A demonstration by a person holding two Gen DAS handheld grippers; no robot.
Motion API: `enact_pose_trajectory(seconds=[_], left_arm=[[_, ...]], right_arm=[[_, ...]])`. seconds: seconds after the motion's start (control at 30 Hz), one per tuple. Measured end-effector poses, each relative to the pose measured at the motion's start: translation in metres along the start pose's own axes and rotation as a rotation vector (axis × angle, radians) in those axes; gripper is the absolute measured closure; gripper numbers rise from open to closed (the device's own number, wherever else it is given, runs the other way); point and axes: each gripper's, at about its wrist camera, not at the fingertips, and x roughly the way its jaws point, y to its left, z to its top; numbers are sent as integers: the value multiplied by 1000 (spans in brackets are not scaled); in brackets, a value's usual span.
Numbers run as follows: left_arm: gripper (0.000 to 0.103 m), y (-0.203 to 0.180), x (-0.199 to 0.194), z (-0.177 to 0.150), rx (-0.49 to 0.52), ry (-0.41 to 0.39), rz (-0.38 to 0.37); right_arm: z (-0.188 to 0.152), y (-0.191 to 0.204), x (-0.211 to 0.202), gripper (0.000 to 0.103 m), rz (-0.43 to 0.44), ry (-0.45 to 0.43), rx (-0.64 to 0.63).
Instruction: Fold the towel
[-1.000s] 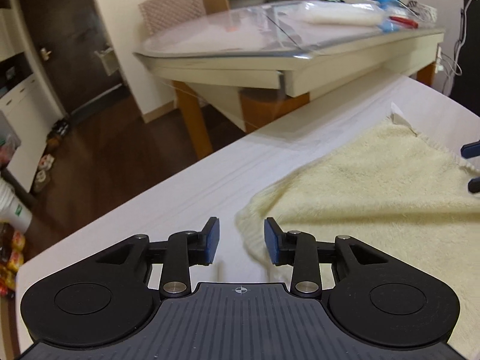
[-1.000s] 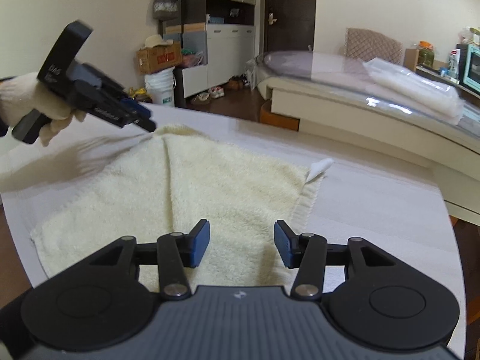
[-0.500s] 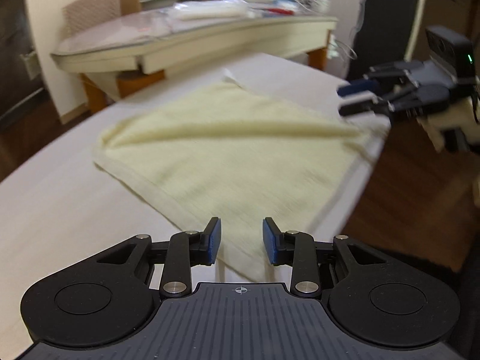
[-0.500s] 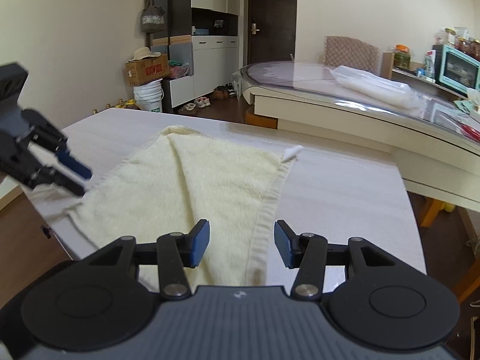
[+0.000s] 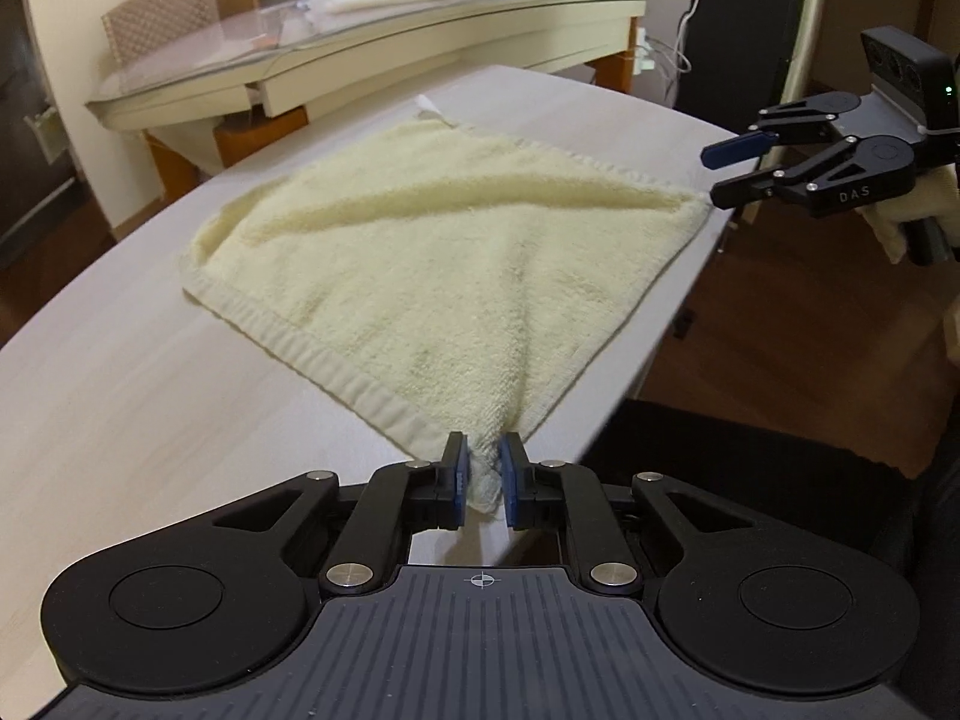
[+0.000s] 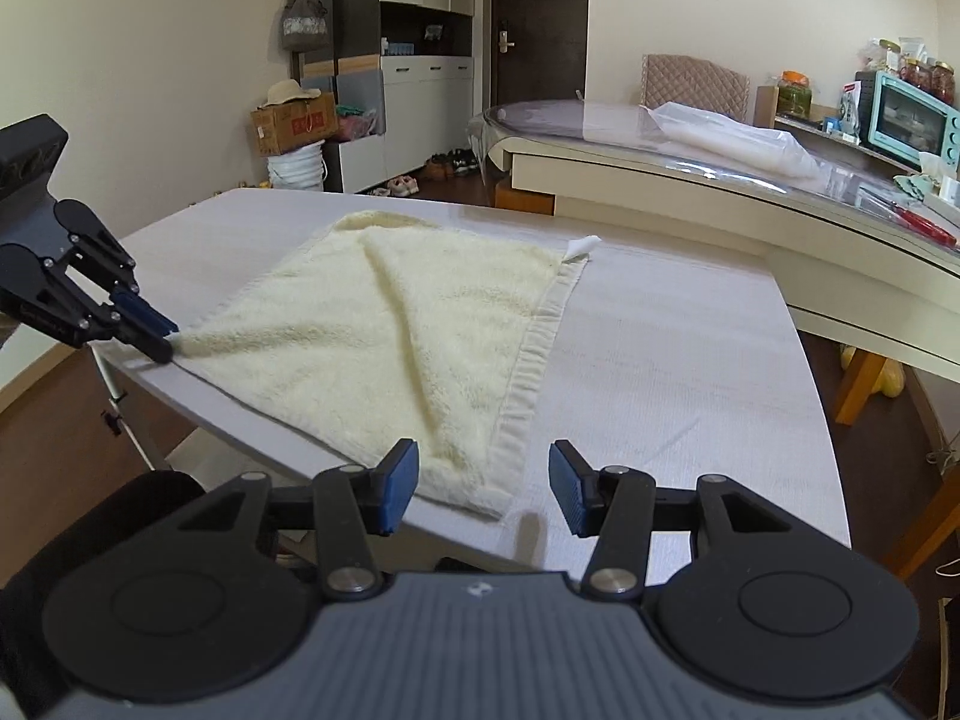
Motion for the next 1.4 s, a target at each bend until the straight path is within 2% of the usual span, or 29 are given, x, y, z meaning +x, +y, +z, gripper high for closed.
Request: enact_pose_trajectory(seconds=[0.43,0.53,0.6,0.7,0.73,0.87,1.03,1.1,1.2,1.4], left_arm=[[91,5,-4,-3,-17,6,28],[91,3,-4,-2,-20,4,31],[90,2,-5,-3,-22,2,32],[87,3,-5,-4,-37,1,22],[87,4,-6,-4,-48,0,11],[75,21,-23,0,-123,-53,-33],[75,34,-23,13,-131,-103,42],[75,32,-18,18,-114,-108,64],[75,21,-7,18,-79,-97,59],[75,16,5,19,-66,-80,43]], right_arm=[[-6,3,12,55,64,-28,9],[-5,5,17,60,65,-21,0],[-6,5,19,77,65,-17,-2],[-7,7,21,87,67,-14,-2],[-7,8,19,87,68,-14,-1],[-3,10,12,87,68,-15,-12],[2,9,11,87,60,18,-48],[0,13,13,84,48,21,-95],[-3,19,9,79,29,2,-176],[-9,31,2,79,-21,-3,-394]])
